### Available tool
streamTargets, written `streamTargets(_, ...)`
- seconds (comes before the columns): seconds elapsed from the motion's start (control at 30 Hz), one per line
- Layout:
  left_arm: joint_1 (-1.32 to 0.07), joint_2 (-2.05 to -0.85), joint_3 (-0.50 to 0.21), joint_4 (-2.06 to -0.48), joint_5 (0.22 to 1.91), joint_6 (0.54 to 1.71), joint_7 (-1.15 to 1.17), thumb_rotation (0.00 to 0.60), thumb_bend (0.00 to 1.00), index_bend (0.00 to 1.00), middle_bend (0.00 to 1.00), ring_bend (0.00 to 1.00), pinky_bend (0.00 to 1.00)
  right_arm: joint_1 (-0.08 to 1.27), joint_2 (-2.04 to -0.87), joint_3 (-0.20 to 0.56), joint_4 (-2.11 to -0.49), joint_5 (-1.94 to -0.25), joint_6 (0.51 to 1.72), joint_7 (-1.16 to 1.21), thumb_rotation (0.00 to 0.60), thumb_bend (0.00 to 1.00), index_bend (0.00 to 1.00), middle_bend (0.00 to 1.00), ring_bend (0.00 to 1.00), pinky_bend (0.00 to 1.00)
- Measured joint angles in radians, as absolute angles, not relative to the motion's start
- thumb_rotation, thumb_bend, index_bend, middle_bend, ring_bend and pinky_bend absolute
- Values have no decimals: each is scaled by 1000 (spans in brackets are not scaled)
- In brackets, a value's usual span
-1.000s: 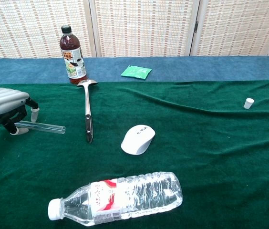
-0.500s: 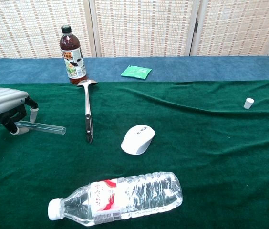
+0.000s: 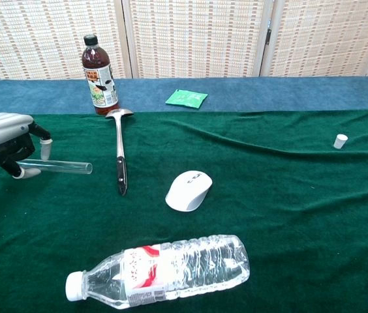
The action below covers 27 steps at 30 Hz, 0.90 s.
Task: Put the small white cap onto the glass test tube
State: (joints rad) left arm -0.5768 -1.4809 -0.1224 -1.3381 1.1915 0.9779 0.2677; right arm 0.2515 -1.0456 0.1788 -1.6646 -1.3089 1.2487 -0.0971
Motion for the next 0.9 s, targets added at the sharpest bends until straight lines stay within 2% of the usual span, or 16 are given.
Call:
streamTargets(0.13, -562, -1453, -118, -1392, 1200, 1006, 270, 600, 443, 656, 917, 870, 830, 324, -1078, 200, -1626, -1257, 1154, -150, 600, 388, 222, 747, 978, 922)
streamTargets(0.2, -554, -1439, -113, -1418, 1205, 1020, 272, 600, 443, 656, 917, 871, 830, 361, -1101, 208, -1596, -1232, 1115, -177, 600, 388, 247, 807, 1000, 975)
streamTargets(0.3, -544, -1421, -105, -1445, 1212, 1034, 280, 600, 444, 656, 917, 871, 830, 420, -1152, 220, -1531, -1189, 1056, -215, 600, 387, 284, 865, 1000, 1000)
streamTargets(0.53, -537, -1407, -95, -1465, 1200, 1032, 296, 600, 445, 656, 917, 871, 830, 541, -1283, 236, -1363, -1068, 920, -303, 600, 388, 308, 914, 1000, 1000)
streamTargets(0.83, -539, -1409, -86, -1466, 1187, 1019, 313, 600, 449, 654, 917, 871, 830, 622, -1411, 223, -1174, -1013, 838, -360, 600, 387, 311, 916, 1000, 1000)
streamTargets(0.9, -540, -1413, -86, -1464, 1183, 1016, 316, 600, 451, 654, 917, 871, 830, 632, -1429, 218, -1150, -1012, 835, -364, 600, 362, 309, 916, 1000, 1000)
